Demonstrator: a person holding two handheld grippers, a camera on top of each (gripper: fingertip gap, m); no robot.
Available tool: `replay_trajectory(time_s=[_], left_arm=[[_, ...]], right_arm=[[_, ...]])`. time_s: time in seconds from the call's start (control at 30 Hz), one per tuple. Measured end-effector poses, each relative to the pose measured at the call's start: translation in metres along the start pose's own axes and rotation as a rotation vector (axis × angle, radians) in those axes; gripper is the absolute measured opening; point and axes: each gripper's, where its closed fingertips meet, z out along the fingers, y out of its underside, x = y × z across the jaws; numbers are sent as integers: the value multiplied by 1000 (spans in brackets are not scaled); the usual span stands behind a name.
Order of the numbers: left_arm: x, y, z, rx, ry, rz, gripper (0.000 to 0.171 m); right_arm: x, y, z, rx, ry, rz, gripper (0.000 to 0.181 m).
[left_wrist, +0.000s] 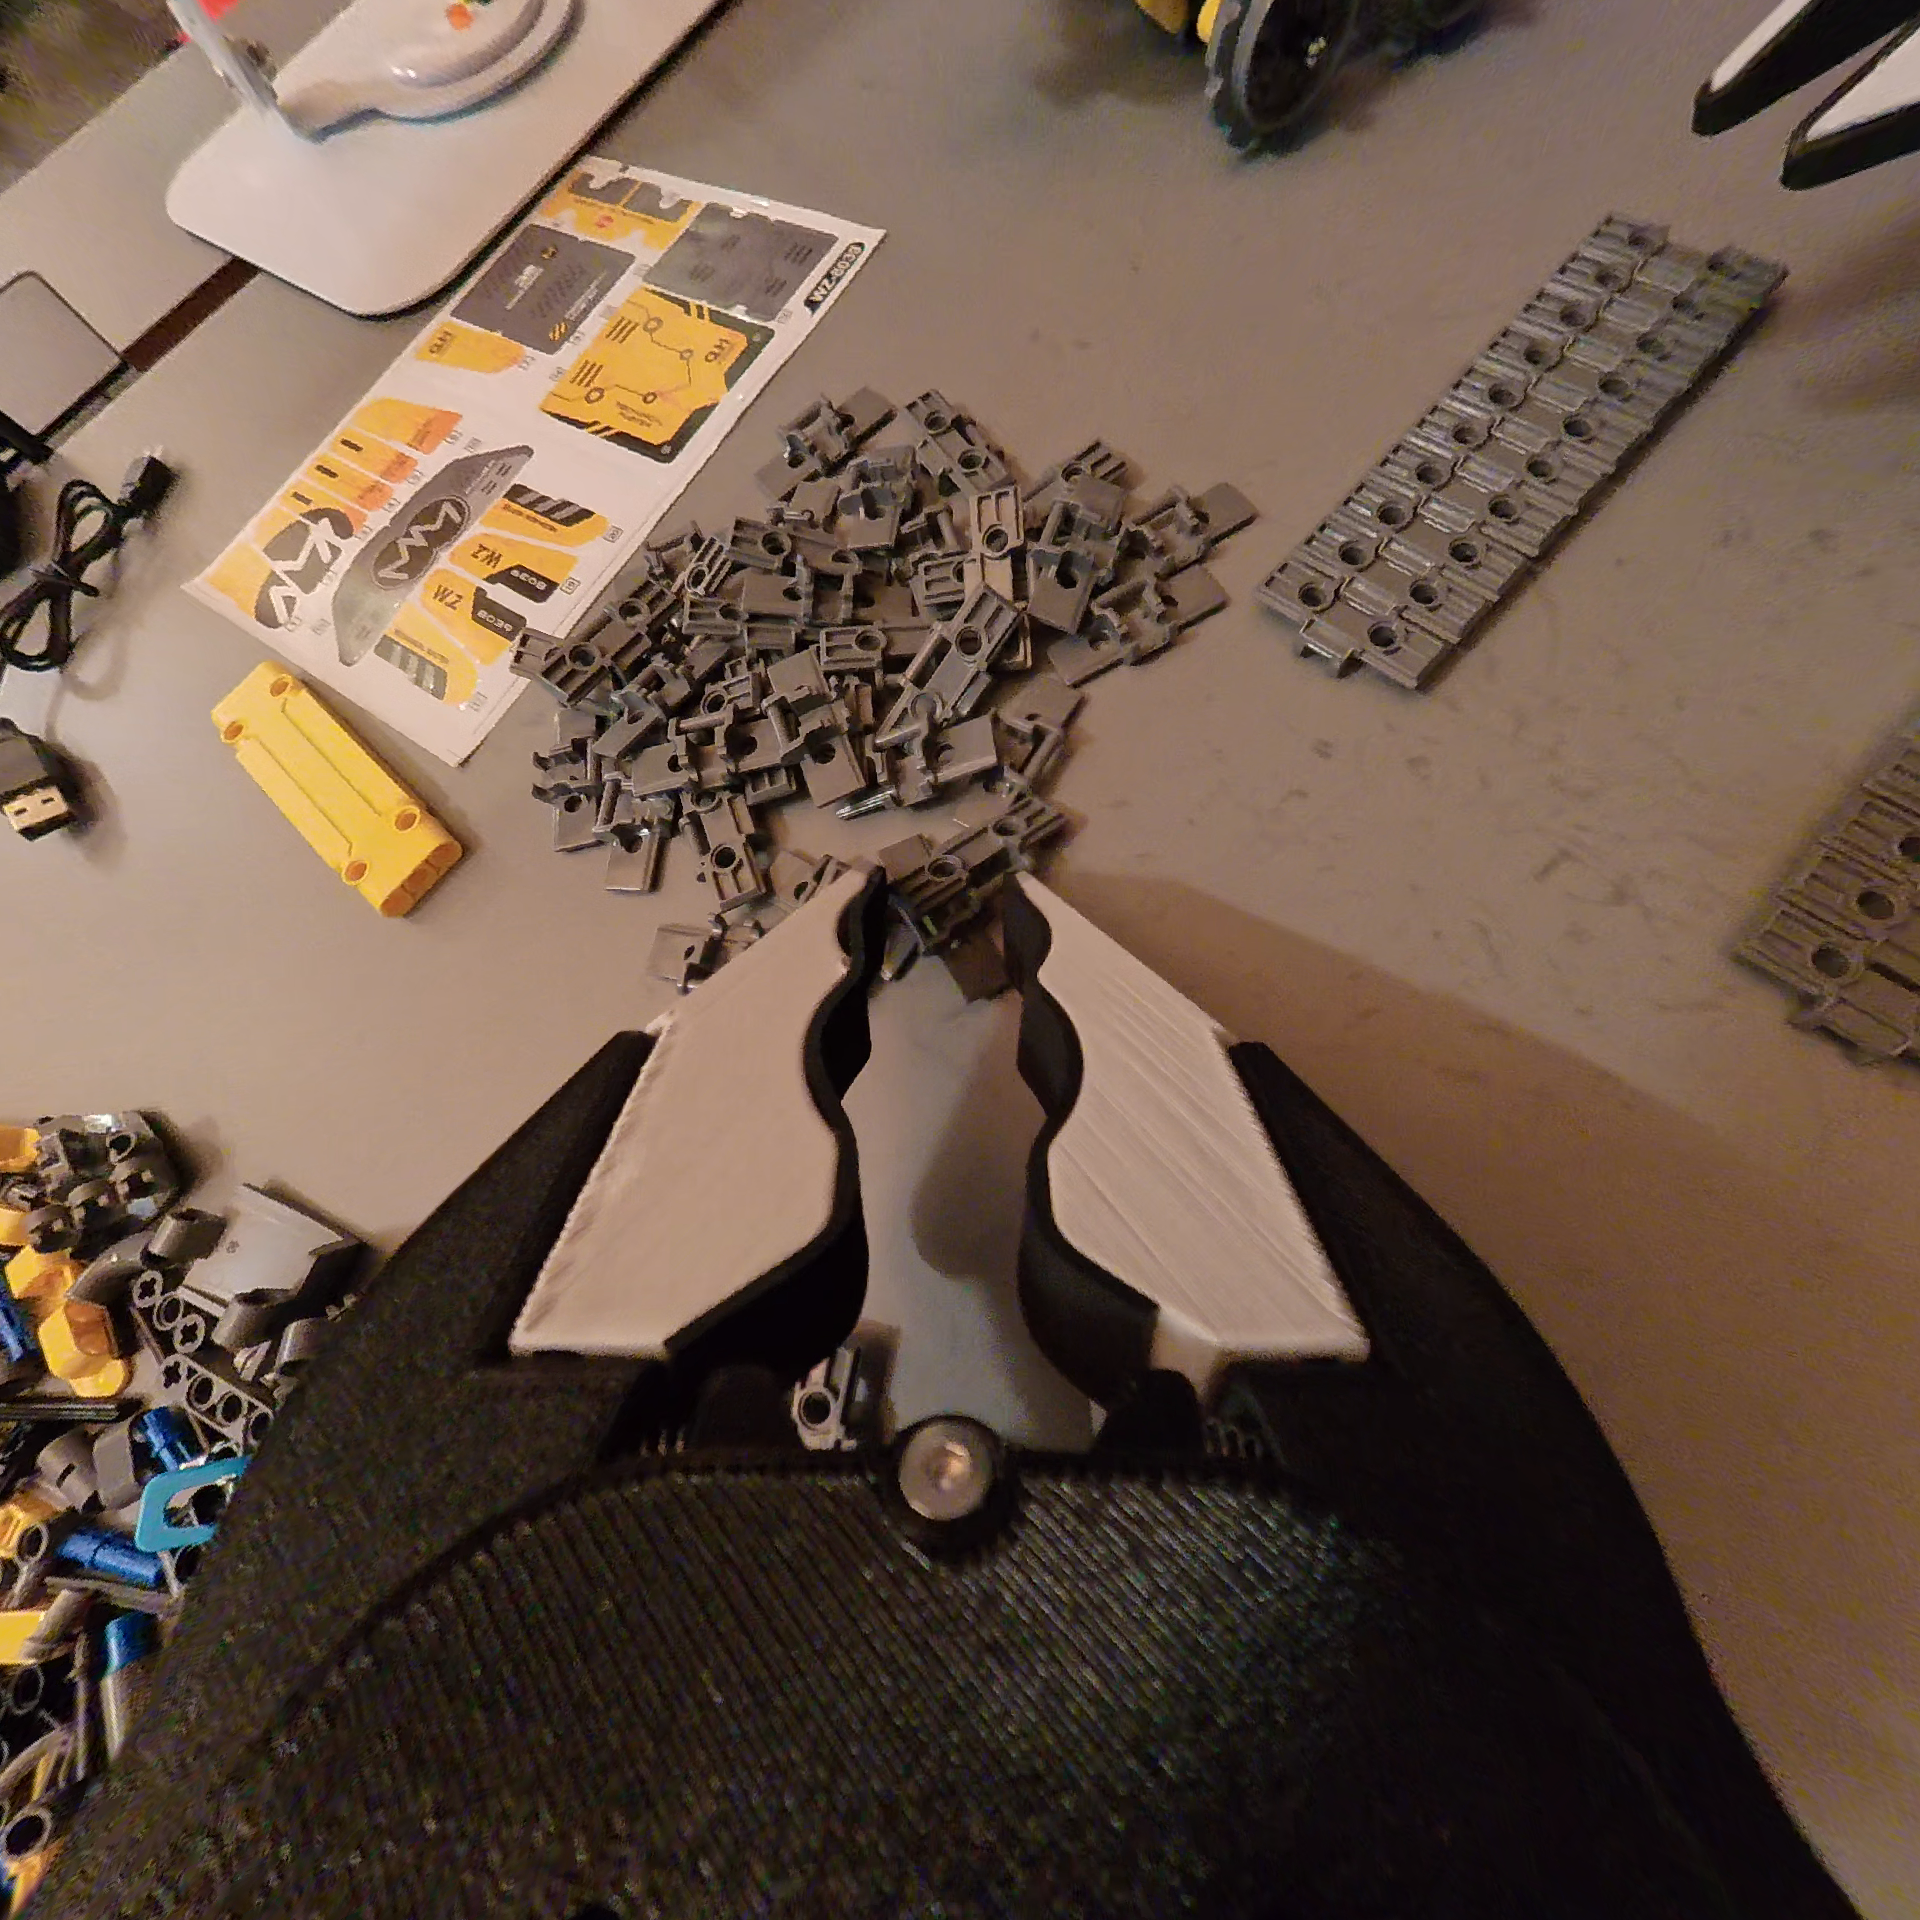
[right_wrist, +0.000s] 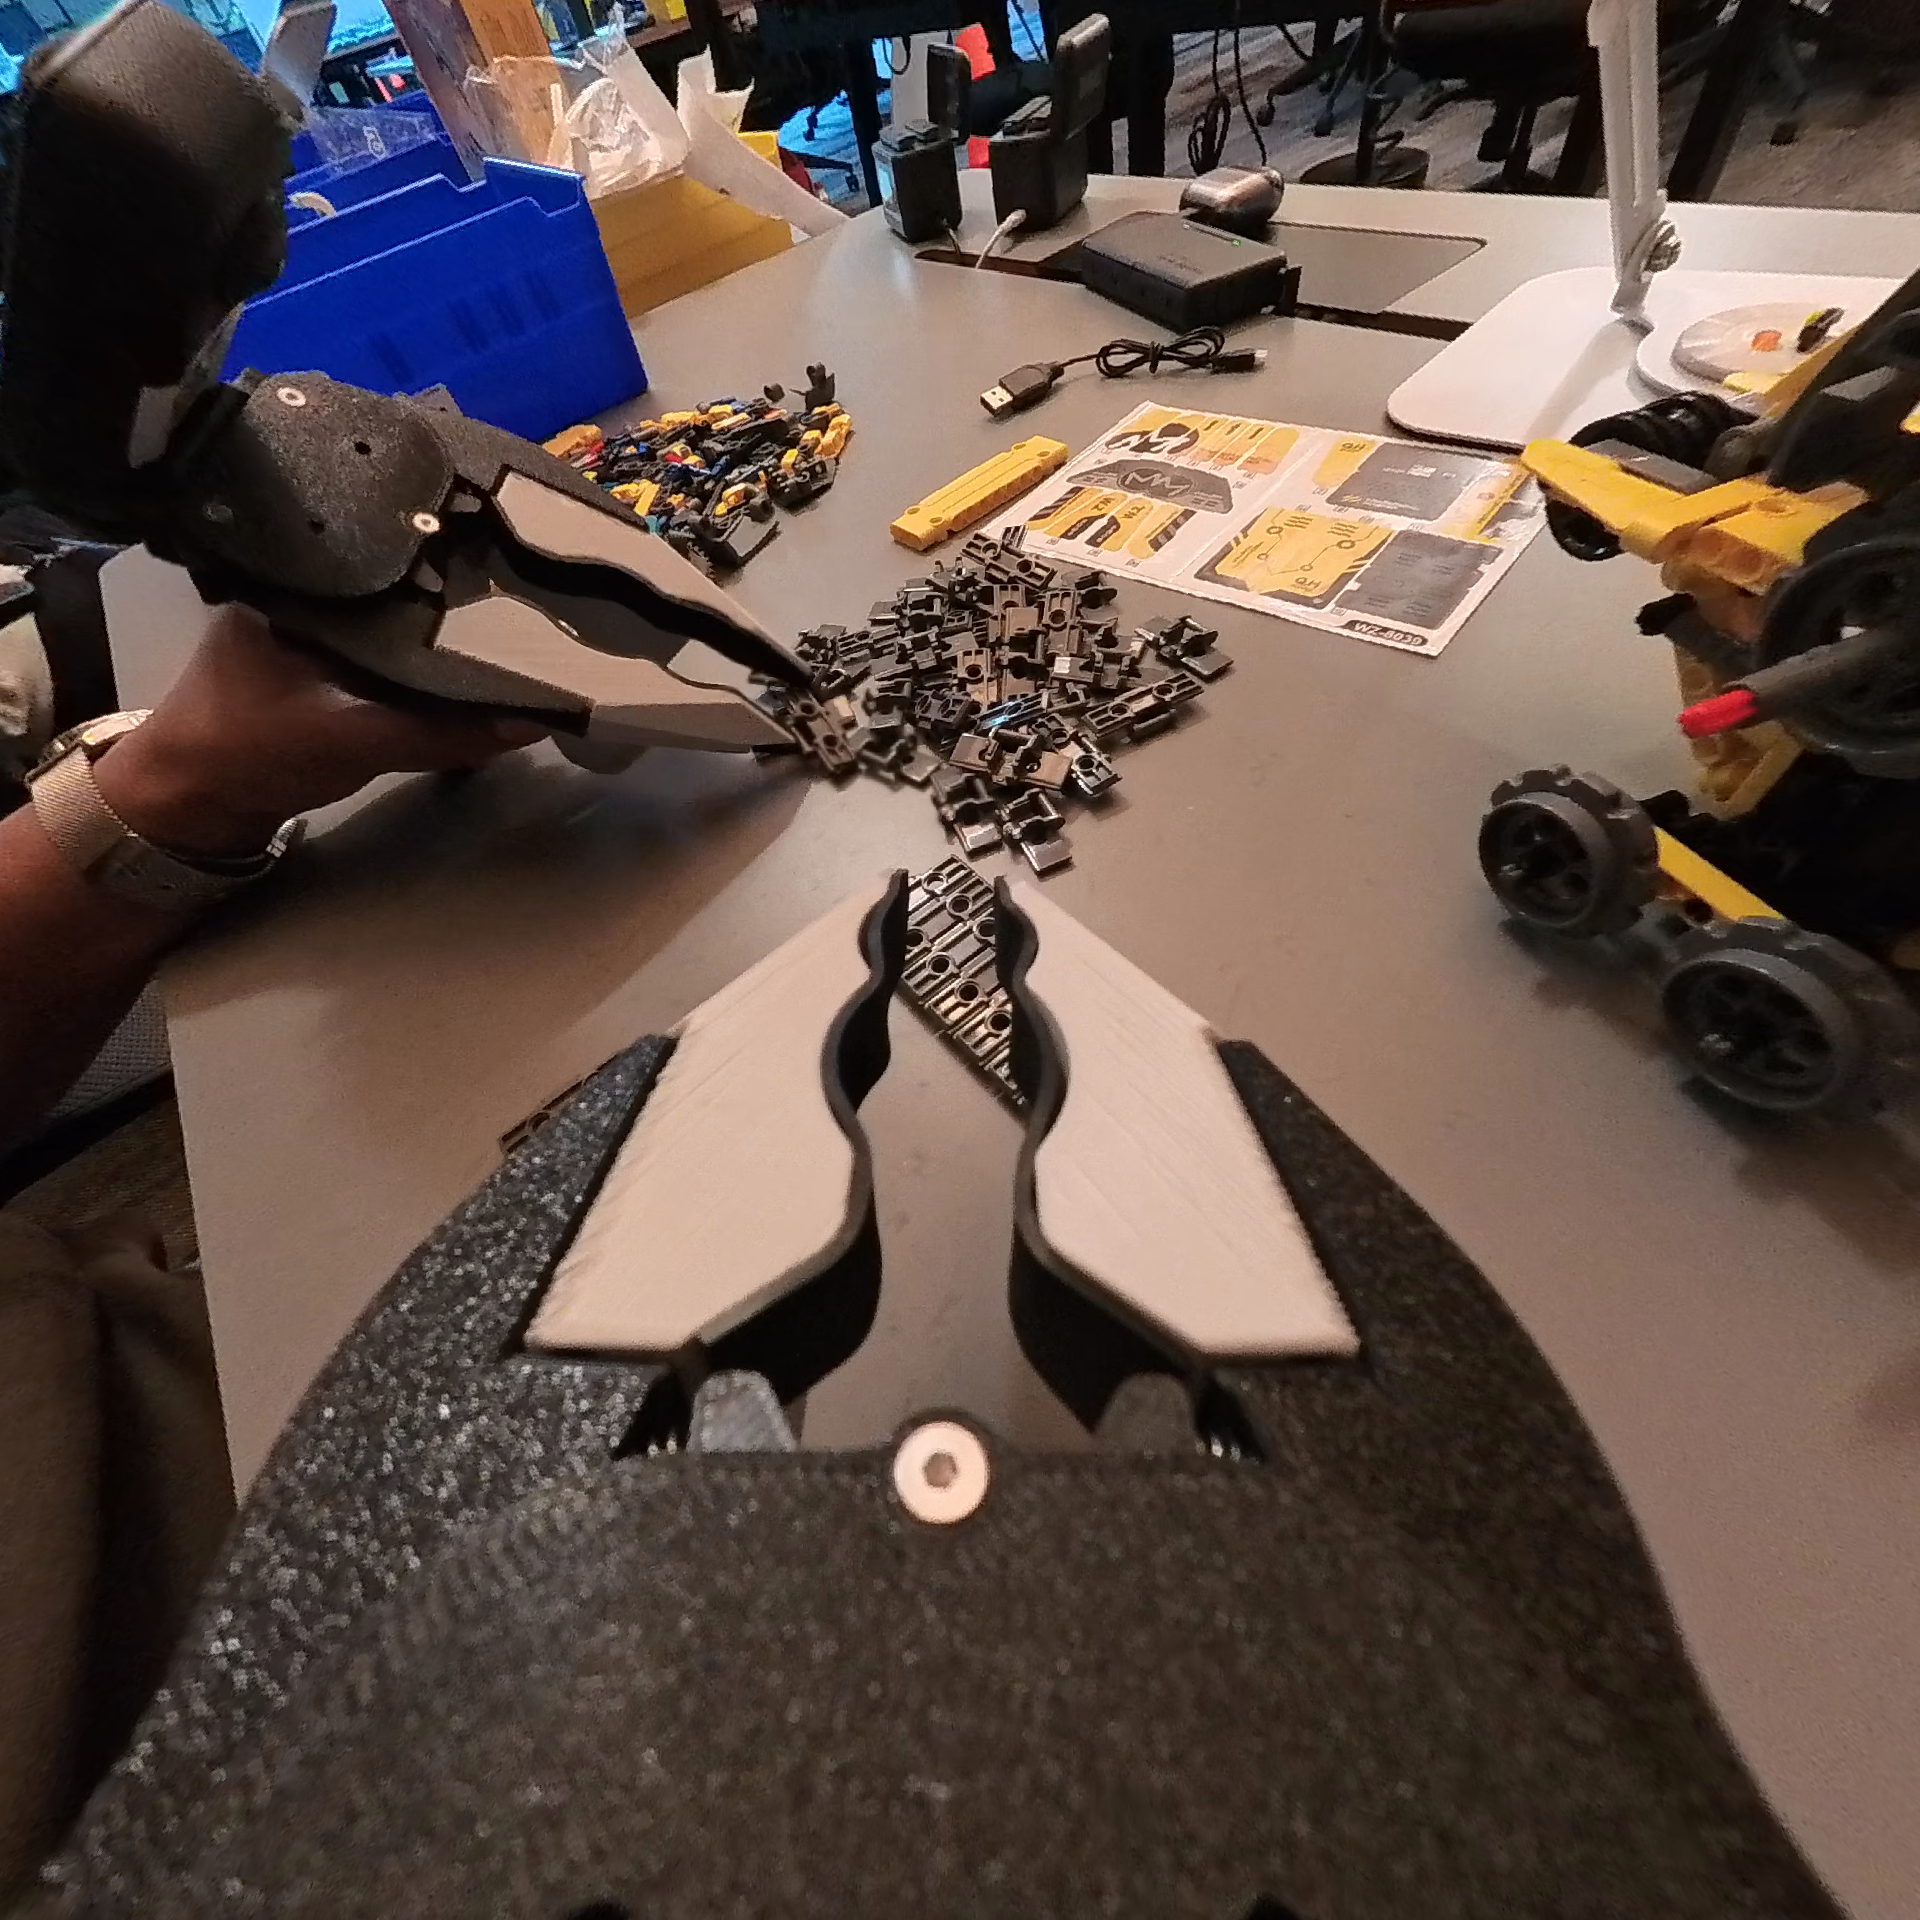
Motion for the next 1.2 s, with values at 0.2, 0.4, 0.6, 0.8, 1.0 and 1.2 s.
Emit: replay_trajectory(time_s=[0.2,0.4,0.6,0.8,1.0,1.2], left_arm=[[8,-8,-3,42,22,40,15],[19,-27,-15,154,43,109,15],[71,-69,-41,386,208,184,15],[125,-79,-19,306,312,195,15],[144,-68,19,122,283,233,14],[174,-57,13,56,385,146,22]], right_arm=[[0,1,1,-8,2,0,16],[1,0,0,0,-4,9,16],[2,-7,-7,58,-21,41,16],[-1,0,-35,85,5,67,16],[-5,26,-73,40,62,109,18],[-11,37,-81,14,70,136,21]])
